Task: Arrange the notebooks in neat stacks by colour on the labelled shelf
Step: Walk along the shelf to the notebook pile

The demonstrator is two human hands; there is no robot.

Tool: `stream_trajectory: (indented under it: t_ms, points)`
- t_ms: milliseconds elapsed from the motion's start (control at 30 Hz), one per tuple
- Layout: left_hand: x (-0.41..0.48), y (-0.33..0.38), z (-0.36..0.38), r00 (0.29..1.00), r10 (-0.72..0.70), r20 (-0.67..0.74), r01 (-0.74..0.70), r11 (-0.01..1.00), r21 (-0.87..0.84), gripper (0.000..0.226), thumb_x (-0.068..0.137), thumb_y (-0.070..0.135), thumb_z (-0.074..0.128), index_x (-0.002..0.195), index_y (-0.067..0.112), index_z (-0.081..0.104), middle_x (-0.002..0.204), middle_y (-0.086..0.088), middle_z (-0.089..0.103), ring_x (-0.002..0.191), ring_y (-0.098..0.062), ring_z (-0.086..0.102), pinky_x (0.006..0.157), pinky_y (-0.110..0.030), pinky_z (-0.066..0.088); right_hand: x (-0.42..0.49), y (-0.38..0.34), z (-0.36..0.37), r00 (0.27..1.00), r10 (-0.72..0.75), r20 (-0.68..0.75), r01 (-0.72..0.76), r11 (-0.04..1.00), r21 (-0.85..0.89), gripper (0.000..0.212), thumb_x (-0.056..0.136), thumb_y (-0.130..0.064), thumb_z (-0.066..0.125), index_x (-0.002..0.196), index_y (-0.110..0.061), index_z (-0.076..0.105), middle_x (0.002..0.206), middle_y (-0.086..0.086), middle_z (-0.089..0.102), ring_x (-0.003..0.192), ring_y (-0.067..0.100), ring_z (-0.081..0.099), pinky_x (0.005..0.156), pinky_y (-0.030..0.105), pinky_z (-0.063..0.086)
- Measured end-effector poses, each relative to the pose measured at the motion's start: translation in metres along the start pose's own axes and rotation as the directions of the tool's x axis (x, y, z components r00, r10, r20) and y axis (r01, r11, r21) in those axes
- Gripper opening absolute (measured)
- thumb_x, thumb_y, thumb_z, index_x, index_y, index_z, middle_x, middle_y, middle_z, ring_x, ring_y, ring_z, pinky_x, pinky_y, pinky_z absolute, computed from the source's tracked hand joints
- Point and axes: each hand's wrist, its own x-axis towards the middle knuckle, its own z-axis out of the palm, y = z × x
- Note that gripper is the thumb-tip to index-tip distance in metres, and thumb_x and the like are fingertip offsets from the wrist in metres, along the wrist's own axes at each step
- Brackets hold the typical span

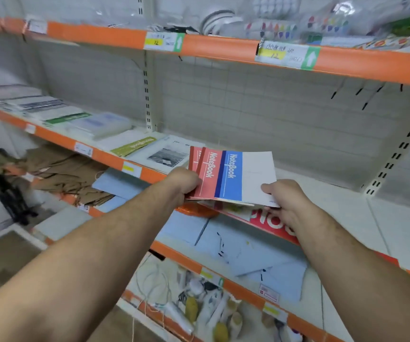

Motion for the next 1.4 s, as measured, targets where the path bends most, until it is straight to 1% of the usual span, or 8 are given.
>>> stream_trajectory:
  t_ms: [100, 233, 467, 667, 833, 967, 1100, 1400]
  points:
    - [-0.015, -0.015, -0.037, 0.994, -0.035, -0.099, 0.035, 0.999, 0.004, 0.014, 0.099, 0.007, 0.053, 0.085, 0.01, 0.051, 0.084, -0.01, 0.066, 0.074, -0.024, 0.066, 0.083, -0.044, 0.059, -0.012, 0.001, 0.039, 0.996, -0.002, 0.094, 0.004, 1.0, -0.016, 0.018, 0.091, -0.002, 0.058, 0.108, 0.002, 0.063, 0.098, 0.018, 0.069, 0.064, 0.028, 0.059, 0.045, 0.026, 0.041]
    - [-0.026, -0.032, -0.087, 0.982, -0.07, -0.177, 0.06, 0.997, -0.058, 0.016, 0.1, 0.003, 0.051, 0.085, 0.008, 0.051, 0.081, -0.01, 0.063, 0.068, -0.022, 0.064, 0.056, -0.034, 0.055, -0.027, -0.006, 0.088, 0.98, 0.017, 0.196, -0.013, 1.0, -0.024, 0.006, 0.092, -0.003, 0.056, 0.093, -0.007, 0.061, 0.099, 0.016, 0.069, 0.076, 0.031, 0.063, 0.051, 0.029, 0.046]
    - [-0.021, -0.057, -0.175, 0.956, -0.096, -0.277, 0.058, 0.988, -0.142, 0.01, 0.099, 0.007, 0.055, 0.091, 0.008, 0.05, 0.082, -0.01, 0.065, 0.066, -0.021, 0.065, 0.051, -0.03, 0.054, -0.043, -0.025, 0.185, 0.954, -0.046, 0.296, 0.074, 0.994, -0.085, 0.014, 0.095, -0.002, 0.055, 0.083, -0.009, 0.055, 0.078, 0.01, 0.064, 0.062, 0.024, 0.058, 0.052, 0.029, 0.043]
    - [0.001, -0.071, -0.273, 0.937, -0.103, -0.335, 0.051, 0.986, -0.161, 0.02, 0.1, 0.005, 0.053, 0.082, 0.009, 0.049, 0.079, -0.009, 0.063, 0.068, -0.022, 0.063, 0.059, -0.032, 0.056, -0.05, -0.046, 0.291, 0.938, -0.059, 0.341, 0.098, 0.991, -0.097, 0.007, 0.094, -0.002, 0.057, 0.094, -0.009, 0.058, 0.082, 0.006, 0.065, 0.064, 0.021, 0.058, 0.036, 0.021, 0.042]
    - [0.025, -0.087, -0.364, 0.914, -0.122, -0.386, 0.051, 0.981, -0.188, 0.015, 0.099, 0.004, 0.053, 0.085, 0.009, 0.051, 0.093, -0.014, 0.066, 0.085, -0.03, 0.068, 0.084, -0.043, 0.059, -0.057, -0.062, 0.382, 0.925, -0.06, 0.374, 0.105, 0.99, -0.1, 0.008, 0.094, -0.002, 0.057, 0.089, -0.008, 0.058, 0.082, 0.008, 0.065, 0.062, 0.021, 0.058, 0.036, 0.021, 0.044]
    - [0.041, -0.096, -0.428, 0.896, -0.135, -0.424, 0.041, 0.974, -0.224, 0.01, 0.1, 0.007, 0.052, 0.09, 0.009, 0.051, 0.101, -0.016, 0.069, 0.084, -0.028, 0.07, 0.058, -0.033, 0.056, -0.06, -0.074, 0.452, 0.907, -0.073, 0.415, 0.114, 0.991, -0.074, 0.008, 0.093, -0.003, 0.058, 0.089, -0.009, 0.06, 0.083, 0.006, 0.065, 0.064, 0.02, 0.059, 0.038, 0.021, 0.044]
    - [0.059, -0.103, -0.477, 0.863, -0.153, -0.482, 0.023, 0.964, -0.265, 0.015, 0.1, 0.007, 0.053, 0.086, 0.01, 0.05, 0.084, -0.01, 0.066, 0.066, -0.019, 0.065, 0.038, -0.022, 0.048, -0.057, -0.081, 0.513, 0.887, -0.064, 0.458, 0.111, 0.991, -0.076, 0.012, 0.094, -0.002, 0.057, 0.102, -0.009, 0.061, 0.082, 0.005, 0.065, 0.064, 0.019, 0.059, 0.037, 0.021, 0.043]
    - [0.142, -0.105, -0.561, 0.798, -0.223, -0.56, 0.059, 0.954, -0.295, 0.012, 0.102, 0.016, 0.051, 0.09, 0.012, 0.05, 0.085, -0.008, 0.069, 0.07, -0.019, 0.069, 0.053, -0.027, 0.052, -0.001, -0.112, 0.633, 0.833, -0.048, 0.552, 0.118, 0.989, -0.092, 0.006, 0.094, -0.004, 0.058, 0.097, -0.008, 0.061, 0.082, 0.005, 0.066, 0.066, 0.019, 0.061, 0.043, 0.024, 0.048]
